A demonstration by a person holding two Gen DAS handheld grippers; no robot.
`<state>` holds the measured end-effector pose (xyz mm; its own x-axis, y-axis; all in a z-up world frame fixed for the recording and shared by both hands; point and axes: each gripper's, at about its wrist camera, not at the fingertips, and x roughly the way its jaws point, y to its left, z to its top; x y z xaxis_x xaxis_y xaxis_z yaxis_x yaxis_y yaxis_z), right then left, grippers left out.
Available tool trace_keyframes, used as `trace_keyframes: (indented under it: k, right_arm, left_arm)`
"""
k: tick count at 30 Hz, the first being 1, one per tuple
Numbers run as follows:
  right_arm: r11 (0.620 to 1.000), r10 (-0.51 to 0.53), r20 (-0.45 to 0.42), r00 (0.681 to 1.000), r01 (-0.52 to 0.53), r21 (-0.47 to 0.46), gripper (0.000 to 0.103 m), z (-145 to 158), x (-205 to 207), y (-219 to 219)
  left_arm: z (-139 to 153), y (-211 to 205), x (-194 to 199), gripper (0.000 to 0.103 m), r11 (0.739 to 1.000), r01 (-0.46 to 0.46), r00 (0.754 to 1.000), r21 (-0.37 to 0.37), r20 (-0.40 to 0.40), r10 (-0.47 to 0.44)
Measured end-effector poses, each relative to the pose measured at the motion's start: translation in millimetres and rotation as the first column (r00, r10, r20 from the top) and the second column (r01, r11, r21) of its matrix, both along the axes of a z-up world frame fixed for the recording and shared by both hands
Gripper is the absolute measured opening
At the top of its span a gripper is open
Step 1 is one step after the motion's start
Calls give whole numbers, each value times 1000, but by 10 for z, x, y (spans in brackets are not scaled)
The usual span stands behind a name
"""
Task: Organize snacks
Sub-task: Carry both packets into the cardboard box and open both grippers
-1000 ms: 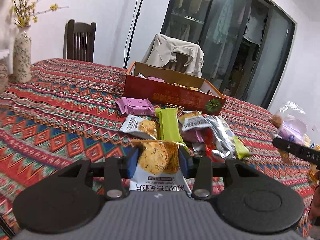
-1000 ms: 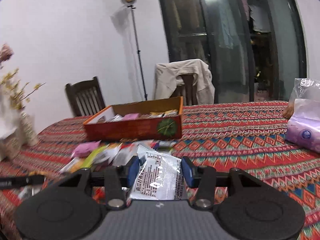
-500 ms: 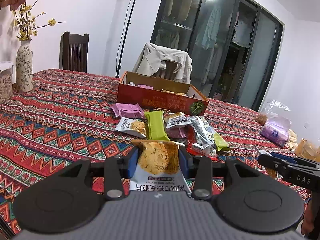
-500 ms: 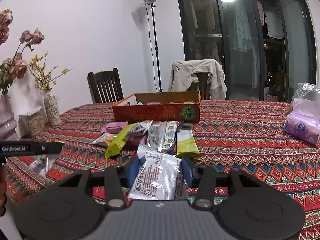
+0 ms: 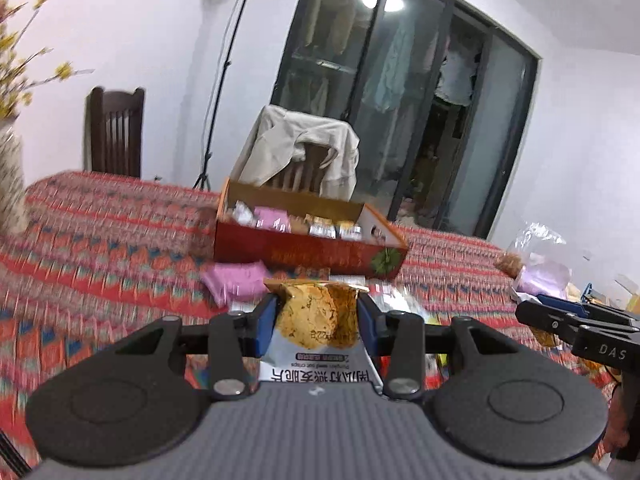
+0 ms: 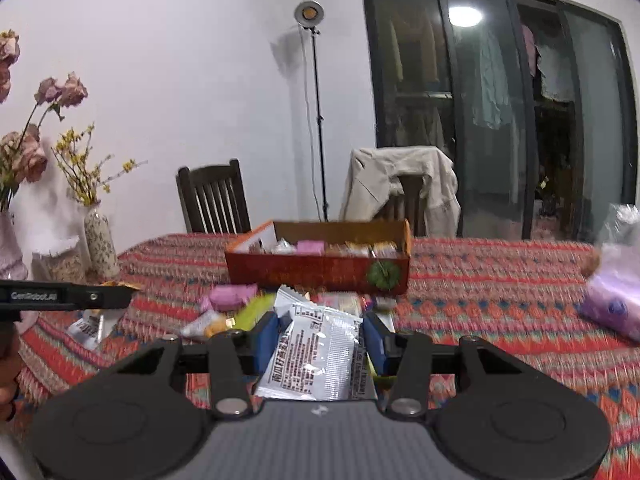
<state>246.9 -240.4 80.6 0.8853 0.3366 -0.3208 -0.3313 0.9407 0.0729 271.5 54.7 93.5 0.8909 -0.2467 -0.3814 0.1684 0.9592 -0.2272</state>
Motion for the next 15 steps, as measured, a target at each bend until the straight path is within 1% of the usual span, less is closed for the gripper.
trace_keyframes:
  k: [3,6,9,12,14,15]
  right_arm:
    - [999,34,22,999,-35,20,46,191,257,76]
    - [997,69,24,997,-70,46,46,391,645,149]
    - [994,90,28,996,-92,56,46,588,1142,250]
    - [993,100,6,995,-101,63,46,709,1751,381]
    - [993,102,-38,994,-99,58,46,727,2229,481]
    - [993,102,-64,993,-97,73,46,715,2459,538]
  left_arm:
    - [158,50,383,43,999,29,999,14,13,-29]
    - [281,86,898,43,998,34,999,44,18,-35]
    - [338,129,1461,43,997,40,999,61,-6,-40]
    - [331,154,2075,43,995,38,998,88,-43,-35]
    - [277,165,2471,43,994,16,997,108,-70,-8]
    - [230,167,2676,43,993,21,996,119,-88,-11]
